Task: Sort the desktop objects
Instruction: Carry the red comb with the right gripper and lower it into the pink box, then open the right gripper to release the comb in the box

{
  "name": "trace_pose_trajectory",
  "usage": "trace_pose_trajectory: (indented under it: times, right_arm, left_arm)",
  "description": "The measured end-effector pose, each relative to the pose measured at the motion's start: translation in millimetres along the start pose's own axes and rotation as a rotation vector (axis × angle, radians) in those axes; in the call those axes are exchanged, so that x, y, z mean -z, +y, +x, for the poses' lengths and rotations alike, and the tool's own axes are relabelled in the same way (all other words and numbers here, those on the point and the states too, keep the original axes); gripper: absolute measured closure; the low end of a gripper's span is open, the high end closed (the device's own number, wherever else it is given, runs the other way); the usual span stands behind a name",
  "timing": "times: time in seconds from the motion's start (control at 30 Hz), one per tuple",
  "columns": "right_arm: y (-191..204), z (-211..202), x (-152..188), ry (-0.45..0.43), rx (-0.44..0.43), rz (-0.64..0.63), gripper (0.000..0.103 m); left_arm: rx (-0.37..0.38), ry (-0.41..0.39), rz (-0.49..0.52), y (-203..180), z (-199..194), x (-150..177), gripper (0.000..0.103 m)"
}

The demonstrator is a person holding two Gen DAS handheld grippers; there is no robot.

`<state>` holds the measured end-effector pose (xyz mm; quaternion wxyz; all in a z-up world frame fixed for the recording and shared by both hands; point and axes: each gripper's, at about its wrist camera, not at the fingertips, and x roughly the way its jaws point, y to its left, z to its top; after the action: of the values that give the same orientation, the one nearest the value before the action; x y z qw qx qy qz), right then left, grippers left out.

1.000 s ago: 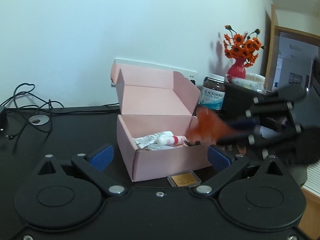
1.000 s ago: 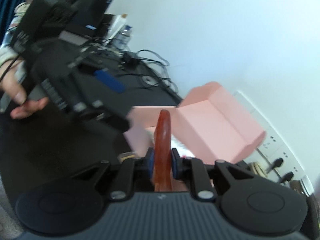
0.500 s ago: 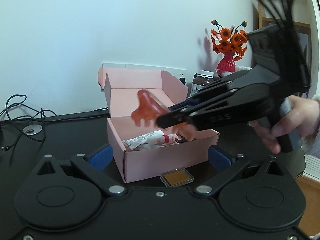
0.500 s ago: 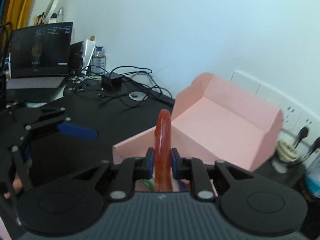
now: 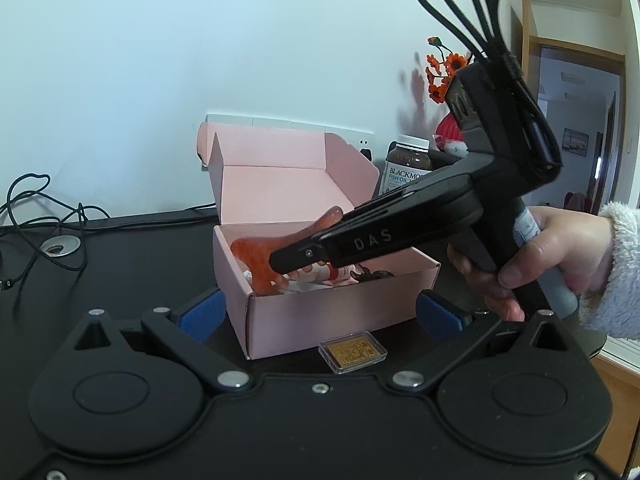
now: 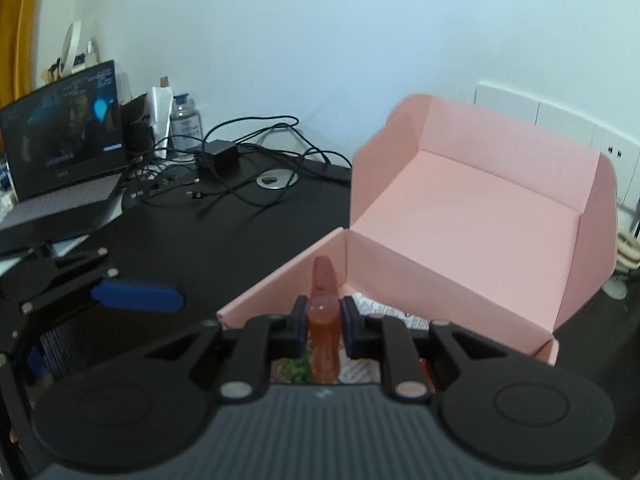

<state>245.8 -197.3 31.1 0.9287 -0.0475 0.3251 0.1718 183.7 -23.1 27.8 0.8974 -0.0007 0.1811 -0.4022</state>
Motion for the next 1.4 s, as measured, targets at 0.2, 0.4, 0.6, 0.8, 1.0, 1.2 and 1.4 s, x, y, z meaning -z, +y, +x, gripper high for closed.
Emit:
trace_pose_trajectory:
  times: [0.2, 0.4, 0.6, 0.8, 1.0, 1.2, 1.4]
  right_arm:
    - [-16.7, 8.5, -1.2, 0.027, -0.046, 0.105, 0.086]
    - [-30.3, 15.9, 3.4, 0.057, -0.069, 0.196, 0.086]
    - [-34.3, 19.7, 7.0, 0.068, -0.073, 0.219, 0.086]
    - [-33.3, 21.2, 3.1, 0.081, -0.067, 0.179, 0.086]
    - [-35.8, 13.3, -0.7, 0.053, -0.044, 0.162, 0.082]
    - [-43.2, -1.6, -7.4, 0.006, -0.034, 0.177, 0.082]
    - [-35.6, -10.1, -6.9, -0.001, -0.065, 0.125, 0.082]
  left_arm:
    - [0.001, 0.005, -0.002, 0.2, 0.9, 0.1, 0.000]
    - [0.001, 0.008, -0.004, 0.0, 0.5, 0.4, 0.000]
    - [0.003, 0.013, 0.004, -1.5, 1.3, 0.5, 0.000]
    - [-0.002, 0.010, 0.003, -1.6, 1.0, 0.6, 0.000]
    - [0.002, 0.012, 0.012, -2.7, 1.6, 0.9, 0.000]
    - [0.003, 0.016, 0.003, -1.5, 2.4, 0.8, 0.000]
    - [0.002, 0.019, 0.000, -1.5, 2.6, 0.4, 0.000]
